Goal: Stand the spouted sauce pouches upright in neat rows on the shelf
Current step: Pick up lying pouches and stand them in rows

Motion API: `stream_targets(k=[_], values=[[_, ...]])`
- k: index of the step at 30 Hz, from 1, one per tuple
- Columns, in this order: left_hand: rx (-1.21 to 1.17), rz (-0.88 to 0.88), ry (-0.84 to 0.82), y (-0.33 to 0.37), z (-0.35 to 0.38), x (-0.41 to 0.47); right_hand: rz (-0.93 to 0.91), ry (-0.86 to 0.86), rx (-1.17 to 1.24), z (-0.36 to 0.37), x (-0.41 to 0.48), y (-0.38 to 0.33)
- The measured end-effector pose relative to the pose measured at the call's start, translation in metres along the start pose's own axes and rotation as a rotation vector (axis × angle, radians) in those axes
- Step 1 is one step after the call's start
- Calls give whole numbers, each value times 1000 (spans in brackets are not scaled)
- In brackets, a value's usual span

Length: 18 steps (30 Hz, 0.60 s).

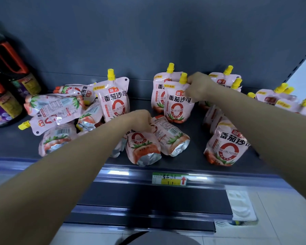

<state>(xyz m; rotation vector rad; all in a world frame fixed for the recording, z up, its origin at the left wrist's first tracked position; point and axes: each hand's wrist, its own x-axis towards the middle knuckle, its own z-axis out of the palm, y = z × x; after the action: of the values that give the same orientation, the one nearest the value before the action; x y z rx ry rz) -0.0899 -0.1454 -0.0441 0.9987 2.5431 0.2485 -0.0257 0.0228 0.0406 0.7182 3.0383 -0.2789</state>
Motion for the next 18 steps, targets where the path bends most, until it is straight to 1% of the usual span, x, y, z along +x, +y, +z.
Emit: stream_targets(k=[1,4,7,9,11,15,18], values=[[23,-10,-3,0,0,3,-4,-1,0,0,1,1],[16,-37,55,-3,-3,9,-13,1,17,0,2,1],[-13,-71,-10,-5,0,17,-13,-4,15,-1,3,1],[-42,-109,-15,-3,3,22,-9,-10,17,-2,4,1],[-130,-159,10,-1,3,26,-3,-11,34,-3,5,2],[-399,-287,57,3,-3,29,3,3,124,-2,7,3],[-429,-297,33,11,-3,32,19,19,191,-1,9,6]])
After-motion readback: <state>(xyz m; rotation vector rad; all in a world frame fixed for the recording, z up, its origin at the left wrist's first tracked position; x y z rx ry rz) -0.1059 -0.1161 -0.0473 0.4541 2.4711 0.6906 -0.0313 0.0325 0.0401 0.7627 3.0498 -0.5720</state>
